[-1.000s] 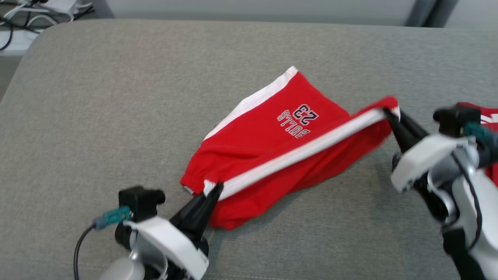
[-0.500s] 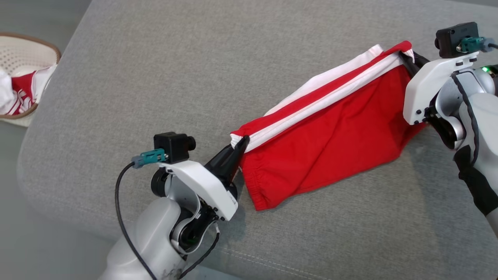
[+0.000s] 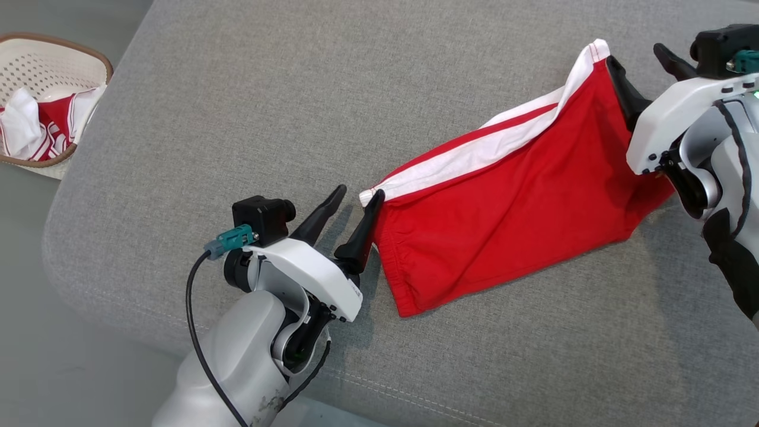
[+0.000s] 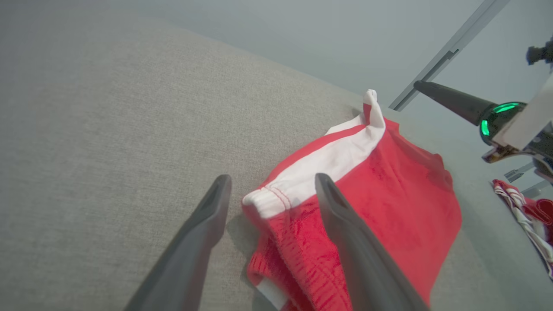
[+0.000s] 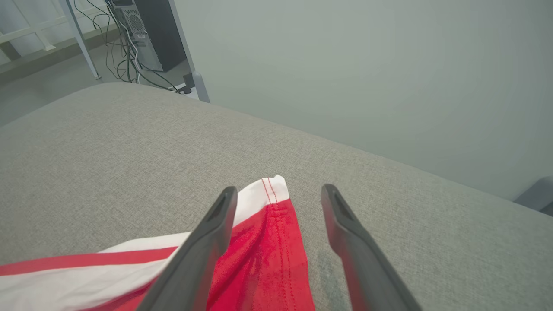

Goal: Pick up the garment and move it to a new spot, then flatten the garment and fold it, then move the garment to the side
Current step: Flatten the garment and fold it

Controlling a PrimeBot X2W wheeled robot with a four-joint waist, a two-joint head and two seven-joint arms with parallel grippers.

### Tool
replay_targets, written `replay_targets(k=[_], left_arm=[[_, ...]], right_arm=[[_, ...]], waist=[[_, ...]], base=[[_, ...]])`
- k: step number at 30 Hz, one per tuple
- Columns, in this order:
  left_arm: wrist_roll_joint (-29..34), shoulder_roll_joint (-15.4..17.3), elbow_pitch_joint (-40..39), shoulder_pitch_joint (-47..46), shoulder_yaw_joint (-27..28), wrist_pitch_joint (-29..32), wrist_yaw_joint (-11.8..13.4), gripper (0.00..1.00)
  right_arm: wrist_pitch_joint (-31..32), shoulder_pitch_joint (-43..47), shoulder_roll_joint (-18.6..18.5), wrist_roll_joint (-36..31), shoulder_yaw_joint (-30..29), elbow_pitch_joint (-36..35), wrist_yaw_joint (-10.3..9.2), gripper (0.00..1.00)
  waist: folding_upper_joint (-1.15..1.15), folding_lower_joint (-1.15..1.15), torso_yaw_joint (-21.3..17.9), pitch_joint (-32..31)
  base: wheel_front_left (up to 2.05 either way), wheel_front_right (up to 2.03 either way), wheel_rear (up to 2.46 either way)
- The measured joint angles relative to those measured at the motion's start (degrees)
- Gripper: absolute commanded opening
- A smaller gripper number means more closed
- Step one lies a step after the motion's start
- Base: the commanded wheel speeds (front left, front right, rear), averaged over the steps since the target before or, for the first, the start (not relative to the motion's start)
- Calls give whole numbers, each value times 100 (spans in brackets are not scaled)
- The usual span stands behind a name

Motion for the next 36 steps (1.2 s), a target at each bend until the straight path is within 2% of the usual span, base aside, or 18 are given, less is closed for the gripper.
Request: replay_targets(k=[7, 8, 12, 16, 20, 27, 36], left_arm=[[600, 214, -417, 218, -111, -346, 745, 100], [600, 214, -417, 218, -111, -346, 745, 100], [710, 377, -793, 708, -176, -358, 1069, 100], [725, 566, -1149, 1129, -180, -277, 1386, 100], [698, 742, -1495, 1462, -96, -220, 1636, 100], [587, 898, -1808, 1807, -2, -21, 1875, 100], [444, 929, -1947, 1875, 9, 181, 1940, 100]], right_arm=[[-783, 343, -60, 300, -31, -29, 0, 100], [-783, 343, -60, 300, -31, -29, 0, 100], [-950, 878, -65, 393, -286, -183, 0, 100], [-983, 1573, -54, 375, -813, -761, -1, 100], [-990, 2230, 34, 41, -1410, -1526, -1, 100], [-990, 3130, 486, -535, -1948, -2241, -1, 100], [-983, 3190, 599, -749, -2117, -2290, -1, 100]], waist=[[0, 0, -148, -215], [0, 0, -148, -215], [0, 0, -303, -371], [0, 0, -496, -538], [0, 0, -736, -662], [0, 0, -1030, -856], [0, 0, -1024, -878]], base=[[0, 0, 0], [0, 0, 0], [0, 0, 0], [0, 0, 0], [0, 0, 0], [0, 0, 0], [0, 0, 0]])
